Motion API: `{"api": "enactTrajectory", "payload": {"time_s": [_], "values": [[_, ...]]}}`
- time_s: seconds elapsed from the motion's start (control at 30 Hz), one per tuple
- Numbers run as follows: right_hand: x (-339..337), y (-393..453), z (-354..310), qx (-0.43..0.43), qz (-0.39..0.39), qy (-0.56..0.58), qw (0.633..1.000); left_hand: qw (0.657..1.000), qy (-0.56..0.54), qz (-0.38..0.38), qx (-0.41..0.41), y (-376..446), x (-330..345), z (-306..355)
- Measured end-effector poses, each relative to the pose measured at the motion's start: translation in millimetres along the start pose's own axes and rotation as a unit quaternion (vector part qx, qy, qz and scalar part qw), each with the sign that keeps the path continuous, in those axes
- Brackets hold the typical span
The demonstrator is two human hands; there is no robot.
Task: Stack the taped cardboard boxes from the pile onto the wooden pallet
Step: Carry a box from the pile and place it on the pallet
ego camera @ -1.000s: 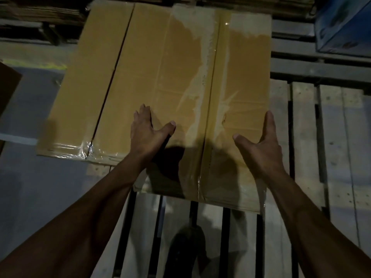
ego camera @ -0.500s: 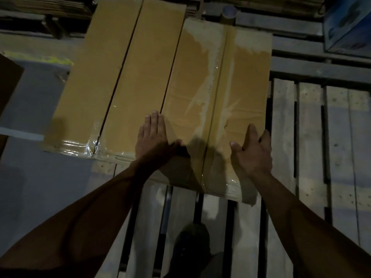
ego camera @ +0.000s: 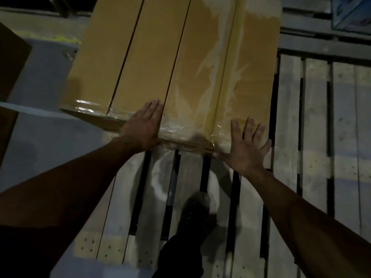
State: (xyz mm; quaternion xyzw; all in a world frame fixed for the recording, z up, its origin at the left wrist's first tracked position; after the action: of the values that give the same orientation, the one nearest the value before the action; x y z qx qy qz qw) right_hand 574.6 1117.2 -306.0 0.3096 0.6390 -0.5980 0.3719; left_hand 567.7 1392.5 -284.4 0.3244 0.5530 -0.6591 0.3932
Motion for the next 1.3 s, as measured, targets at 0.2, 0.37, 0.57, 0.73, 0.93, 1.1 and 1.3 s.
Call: {"api": "enactTrajectory", "payload": {"time_s": [0.2,0.37,0.57,0.73,0.93,1.1,1.3], "values": [[-15.7,18.6,1.9,-0.021,0.045,0.009,0.999,0.999,-0.028,0.034,-0.016,1.4,-6.9,2.6],[-29.7,34.7,1.2,-0.026,0.053,0.008,0.998,0.992,-0.047,0.116,-0.011,4.8,-12.0,8.0],[-31.5,31.2,7.5,-0.033,0.047,0.059,0.997,0.996,0.023,0.083,0.013,8.2,-9.1,3.3],[-21.2,32.5,9.9,-0.036,0.063,0.001,0.997,0.996,0.057,0.065,0.021,16.4,-7.6,2.5],[-20.0,32.4,15.4,-0.048,0.075,-0.025,0.996,0.994,0.083,0.061,0.026,15.5,-16.7,8.8],[-18.9,33.5,14.6,-0.044,0.067,-0.033,0.996,0.995,0.091,0.041,0.009,17.6,-11.3,5.4],[-26.1,33.0,12.3,-0.040,0.042,-0.037,0.998,0.997,0.056,0.052,0.002,20.0,-13.2,7.3]]}}
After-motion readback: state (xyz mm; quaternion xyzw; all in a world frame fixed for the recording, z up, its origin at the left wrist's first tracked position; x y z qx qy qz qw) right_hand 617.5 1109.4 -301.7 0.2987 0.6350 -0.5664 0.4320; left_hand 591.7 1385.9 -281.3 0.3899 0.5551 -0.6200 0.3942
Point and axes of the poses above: each hand's wrist, its own y-axis towards the middle knuckle, its own x-axis out of the palm, z = x × y, the point moved 7 cm from there along y, towards the middle knuckle, and after that the axes turned 9 degrees about -y, right-handed, at the moved point
